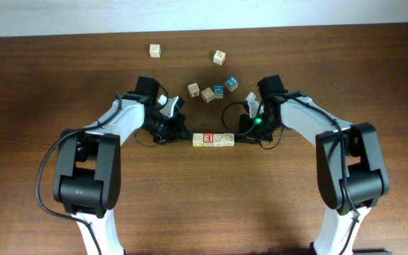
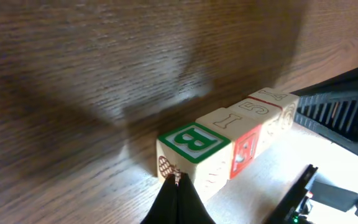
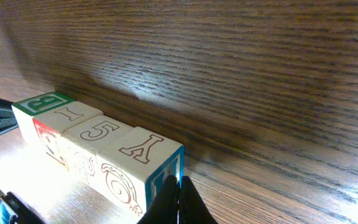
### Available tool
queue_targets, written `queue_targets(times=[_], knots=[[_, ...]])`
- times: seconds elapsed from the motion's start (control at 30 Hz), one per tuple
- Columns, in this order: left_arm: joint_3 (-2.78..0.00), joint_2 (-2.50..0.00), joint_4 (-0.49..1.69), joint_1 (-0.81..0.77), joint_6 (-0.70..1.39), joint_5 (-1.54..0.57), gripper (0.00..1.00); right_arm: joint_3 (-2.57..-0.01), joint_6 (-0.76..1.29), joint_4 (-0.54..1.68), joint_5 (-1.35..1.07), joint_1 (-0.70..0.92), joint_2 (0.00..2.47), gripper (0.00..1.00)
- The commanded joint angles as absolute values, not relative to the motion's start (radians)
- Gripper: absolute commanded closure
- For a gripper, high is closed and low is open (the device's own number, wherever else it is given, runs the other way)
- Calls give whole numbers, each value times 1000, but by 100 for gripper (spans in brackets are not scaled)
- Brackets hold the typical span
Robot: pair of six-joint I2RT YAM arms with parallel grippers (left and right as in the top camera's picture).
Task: Rotate 4 blocks
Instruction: 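Squeeze the block row between left and right grippers at its ends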
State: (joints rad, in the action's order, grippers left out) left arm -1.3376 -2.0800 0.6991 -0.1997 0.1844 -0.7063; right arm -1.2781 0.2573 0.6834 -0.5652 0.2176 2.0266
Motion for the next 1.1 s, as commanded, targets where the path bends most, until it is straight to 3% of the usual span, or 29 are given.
queue_targets(times=[0.0, 1.07], knots=[[-1328, -2083, 695, -203, 190, -681, 100, -1295, 247, 681, -575, 229, 2038, 96], [-1328, -2083, 680, -248, 198, -685, 100, -1295, 251, 695, -617, 229, 2038, 96]])
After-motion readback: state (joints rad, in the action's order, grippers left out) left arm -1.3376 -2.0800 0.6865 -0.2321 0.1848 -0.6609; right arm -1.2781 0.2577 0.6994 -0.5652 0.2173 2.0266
